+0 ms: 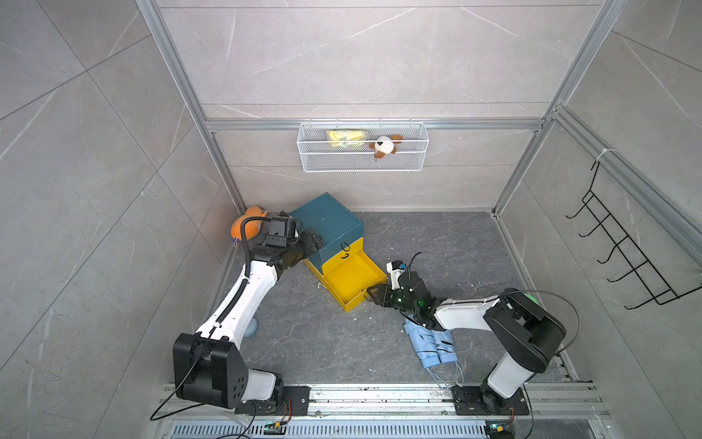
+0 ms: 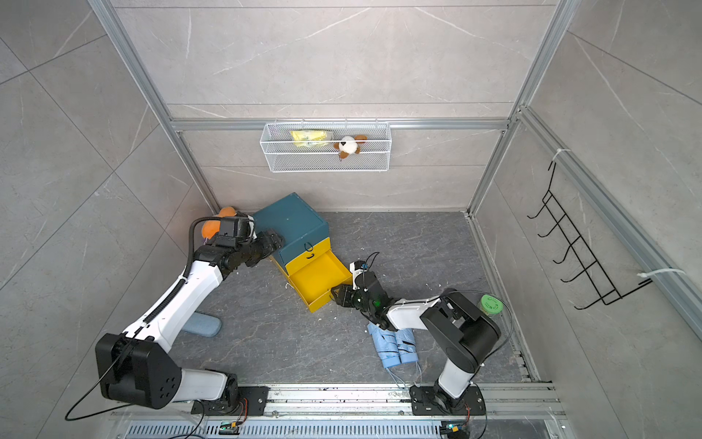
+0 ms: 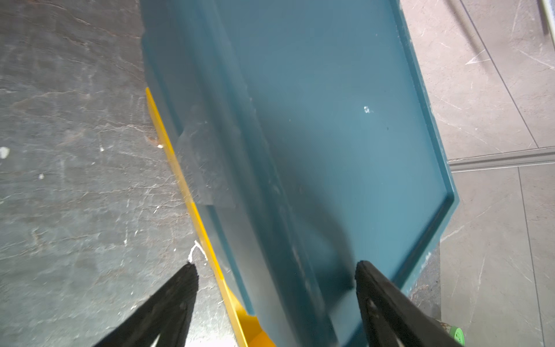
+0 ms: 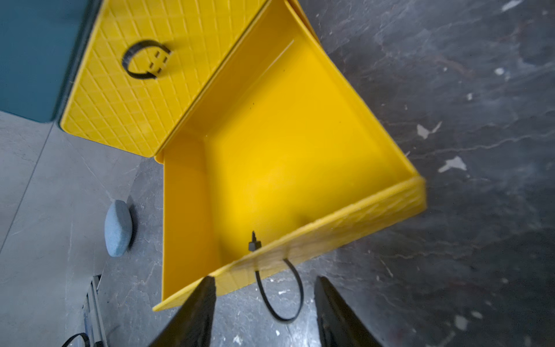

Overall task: Place the umbrella in the drawer by color
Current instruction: Open the drawer in the storage box, then pick up the umbrella from the center of the board.

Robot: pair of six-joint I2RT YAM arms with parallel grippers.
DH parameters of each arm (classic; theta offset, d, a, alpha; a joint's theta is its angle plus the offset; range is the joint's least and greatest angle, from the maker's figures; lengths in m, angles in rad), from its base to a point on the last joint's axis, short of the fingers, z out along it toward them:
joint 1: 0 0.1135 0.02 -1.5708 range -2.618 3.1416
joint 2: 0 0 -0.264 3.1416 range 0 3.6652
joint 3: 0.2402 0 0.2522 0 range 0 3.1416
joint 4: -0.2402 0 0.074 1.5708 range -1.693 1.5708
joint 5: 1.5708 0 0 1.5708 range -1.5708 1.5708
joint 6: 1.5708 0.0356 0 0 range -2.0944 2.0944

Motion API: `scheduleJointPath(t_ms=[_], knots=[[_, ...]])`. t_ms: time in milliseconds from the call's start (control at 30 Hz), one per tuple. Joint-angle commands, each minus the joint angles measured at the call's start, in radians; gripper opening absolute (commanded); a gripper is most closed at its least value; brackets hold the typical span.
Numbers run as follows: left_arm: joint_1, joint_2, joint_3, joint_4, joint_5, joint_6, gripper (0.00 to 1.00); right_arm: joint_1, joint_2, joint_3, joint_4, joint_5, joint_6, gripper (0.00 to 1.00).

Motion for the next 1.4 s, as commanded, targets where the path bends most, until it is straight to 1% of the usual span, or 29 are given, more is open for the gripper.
scheduleJointPath(t_ms=[0,167,267,367,433,533,600,800,1033,1133,1367], knots=[[-0.006,-0.071,0.057,-0.060,-0.011,0.040,0.86,0.007,-0.072,0.009,-0.133,0.048,-0.055,0.62],[-0.021,-0.117,0.097,-0.102,0.000,0.061,0.86,0.007,-0.208,0.038,-0.330,0.084,-0.120,0.68],[-0.069,-0.140,0.117,-0.136,-0.013,0.092,0.86,0.007,-0.306,0.077,-0.506,0.123,-0.172,0.72],[-0.148,-0.154,0.118,-0.166,-0.030,0.111,0.86,0.007,-0.373,0.133,-0.710,0.173,-0.220,0.73],[-0.222,-0.155,0.108,-0.179,-0.054,0.125,0.87,0.007,-0.410,0.162,-0.834,0.207,-0.239,0.75],[-0.320,-0.162,0.069,-0.169,-0.074,0.124,0.86,0.008,-0.442,0.182,-0.965,0.230,-0.246,0.76],[-0.385,-0.164,0.035,-0.151,-0.084,0.123,0.86,0.012,-0.451,0.177,-1.017,0.229,-0.239,0.77],[-0.529,-0.194,-0.136,-0.027,-0.025,0.091,0.86,0.052,-0.474,0.115,-1.086,0.274,-0.187,0.79],[-0.682,-0.170,-0.229,0.033,-0.070,0.059,0.86,0.069,-0.418,0.056,-1.080,0.301,-0.150,0.79],[-0.706,-0.160,-0.250,0.053,-0.073,0.048,0.86,0.070,-0.392,0.037,-1.067,0.305,-0.142,0.79],[-0.710,-0.154,-0.258,0.048,-0.090,0.051,0.87,0.074,-0.339,0.001,-1.026,0.286,-0.124,0.80]])
